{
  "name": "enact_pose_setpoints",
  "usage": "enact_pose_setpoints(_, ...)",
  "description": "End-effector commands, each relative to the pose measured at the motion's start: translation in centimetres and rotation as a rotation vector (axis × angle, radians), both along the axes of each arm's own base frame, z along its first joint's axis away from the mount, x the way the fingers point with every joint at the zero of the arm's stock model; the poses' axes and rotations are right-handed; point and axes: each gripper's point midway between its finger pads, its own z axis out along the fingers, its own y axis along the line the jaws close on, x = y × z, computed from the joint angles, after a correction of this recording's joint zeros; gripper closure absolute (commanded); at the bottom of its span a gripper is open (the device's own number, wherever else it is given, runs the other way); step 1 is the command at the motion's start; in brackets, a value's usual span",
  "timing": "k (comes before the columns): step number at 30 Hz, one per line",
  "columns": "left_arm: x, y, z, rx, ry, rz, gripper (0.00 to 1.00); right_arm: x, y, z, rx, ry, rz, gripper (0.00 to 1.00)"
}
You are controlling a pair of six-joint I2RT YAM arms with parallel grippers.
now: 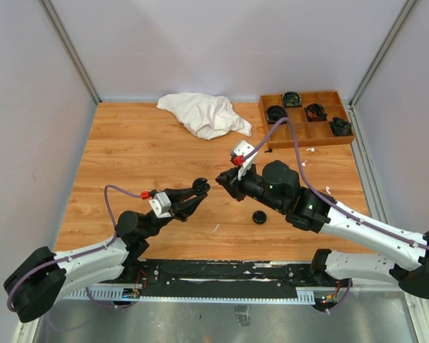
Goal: Insert the wireless bluetooth earbuds into the charging case
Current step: Place the earbud in the charging case.
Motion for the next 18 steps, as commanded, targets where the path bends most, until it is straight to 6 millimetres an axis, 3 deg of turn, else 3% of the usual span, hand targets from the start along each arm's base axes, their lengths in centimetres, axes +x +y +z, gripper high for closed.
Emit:
enact_pose_setpoints(1, -0.3, -0.3, 2.2, -0.023, -0.076, -0.016, 0.98, -0.8, 1.4, 1.8, 0.059, -0.092, 0.021, 0.80)
enact_pose_setpoints(18, -0.4, -0.3, 2.5, -0.040, -0.075, -0.022, 0.98, -2.3, 4.0, 1.3, 0.060, -0.106, 0.064, 0.81)
